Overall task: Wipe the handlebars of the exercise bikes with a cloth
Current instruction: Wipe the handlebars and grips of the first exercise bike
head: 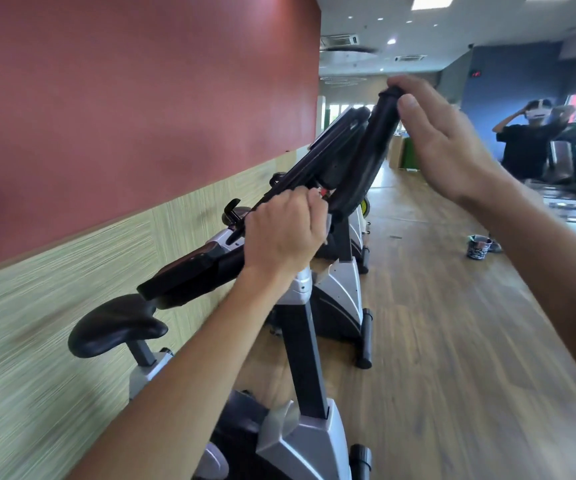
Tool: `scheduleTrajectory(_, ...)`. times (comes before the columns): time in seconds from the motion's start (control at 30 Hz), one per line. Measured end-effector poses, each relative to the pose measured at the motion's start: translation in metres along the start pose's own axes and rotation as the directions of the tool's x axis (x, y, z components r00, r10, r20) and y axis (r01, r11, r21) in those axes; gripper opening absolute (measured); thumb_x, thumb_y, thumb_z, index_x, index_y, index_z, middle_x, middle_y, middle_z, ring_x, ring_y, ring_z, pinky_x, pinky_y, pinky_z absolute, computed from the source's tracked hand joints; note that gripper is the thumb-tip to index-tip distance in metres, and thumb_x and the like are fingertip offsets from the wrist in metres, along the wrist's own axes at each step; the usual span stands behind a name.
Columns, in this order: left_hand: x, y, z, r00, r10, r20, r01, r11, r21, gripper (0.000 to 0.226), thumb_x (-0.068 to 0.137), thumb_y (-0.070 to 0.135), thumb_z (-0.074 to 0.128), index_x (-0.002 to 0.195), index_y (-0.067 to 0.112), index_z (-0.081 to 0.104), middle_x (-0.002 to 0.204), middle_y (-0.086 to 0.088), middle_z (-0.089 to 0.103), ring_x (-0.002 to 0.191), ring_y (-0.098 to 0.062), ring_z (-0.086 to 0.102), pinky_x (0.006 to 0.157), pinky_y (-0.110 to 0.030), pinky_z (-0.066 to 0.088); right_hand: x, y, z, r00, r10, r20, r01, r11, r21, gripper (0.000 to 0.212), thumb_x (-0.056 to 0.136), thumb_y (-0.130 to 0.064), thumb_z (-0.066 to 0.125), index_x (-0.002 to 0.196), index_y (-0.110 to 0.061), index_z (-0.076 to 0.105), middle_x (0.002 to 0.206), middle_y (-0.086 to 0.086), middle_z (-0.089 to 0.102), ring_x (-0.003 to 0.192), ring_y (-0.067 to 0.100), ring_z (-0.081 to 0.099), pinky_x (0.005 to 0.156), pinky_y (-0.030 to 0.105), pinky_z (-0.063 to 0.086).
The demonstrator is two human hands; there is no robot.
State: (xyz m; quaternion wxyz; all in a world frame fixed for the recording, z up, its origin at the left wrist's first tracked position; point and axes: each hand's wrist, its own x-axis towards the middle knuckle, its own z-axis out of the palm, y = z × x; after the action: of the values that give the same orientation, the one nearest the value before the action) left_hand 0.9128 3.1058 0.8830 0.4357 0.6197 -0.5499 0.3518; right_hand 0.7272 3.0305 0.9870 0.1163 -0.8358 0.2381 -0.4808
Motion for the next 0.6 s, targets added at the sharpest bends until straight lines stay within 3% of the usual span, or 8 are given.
scheduleTrajectory(0.13,0.001,0.003,-0.004,0.991,-0.131,0.032,0.132,0.991,-0.023,0.053,0.102,0.029,0.025,0.057,0.015,0.049,0.049,0.005,0.045,0.041,-0.017,0.043,0.045,-0.027,0.034,0.001,0.000,0.003,0.999,-0.018,-0.036,0.017,1.000,-0.008,0.043,0.111,-0.031,0.032,0.151,-0.020,0.045,0.143,-0.008,0.054,0.123,-0.001,0.045,0.100,0.011,0.034)
scheduleTrajectory(0.3,0.059,0.065,0.016,0.969,-0.246,0.037,0.248,0.950,-0.190,0.048,0.103,0.027,0.028,0.064,0.014,0.053,0.061,0.000,0.058,0.053,-0.025,0.050,0.054,-0.036,0.035,0.006,0.005,0.003,0.999,-0.036,-0.019,0.035,0.999,-0.040,0.043,0.112,-0.029,0.032,0.152,-0.019,0.045,0.142,-0.007,0.052,0.115,-0.007,0.043,0.088,-0.006,0.027)
scheduleTrajectory(0.43,0.085,0.081,0.019,0.974,-0.202,-0.104,0.169,0.950,-0.263,0.034,0.106,0.023,0.032,0.077,0.015,0.050,0.067,0.001,0.052,0.062,-0.024,0.041,0.060,-0.036,0.020,0.008,0.009,0.000,0.998,-0.062,-0.031,0.062,0.998,-0.019,0.042,0.111,-0.028,0.033,0.148,-0.020,0.051,0.139,-0.006,0.058,0.117,-0.001,0.050,0.095,0.003,0.034)
scheduleTrajectory(0.6,0.057,0.059,0.028,0.986,-0.146,-0.076,0.127,0.970,-0.209,0.047,0.106,0.036,0.026,0.074,0.014,0.053,0.065,-0.003,0.062,0.059,-0.032,0.058,0.054,-0.036,0.039,0.014,0.009,-0.017,0.995,-0.085,0.048,0.089,0.991,-0.097,0.042,0.111,-0.030,0.034,0.148,-0.024,0.053,0.139,-0.009,0.061,0.127,0.006,0.051,0.096,0.008,0.034)
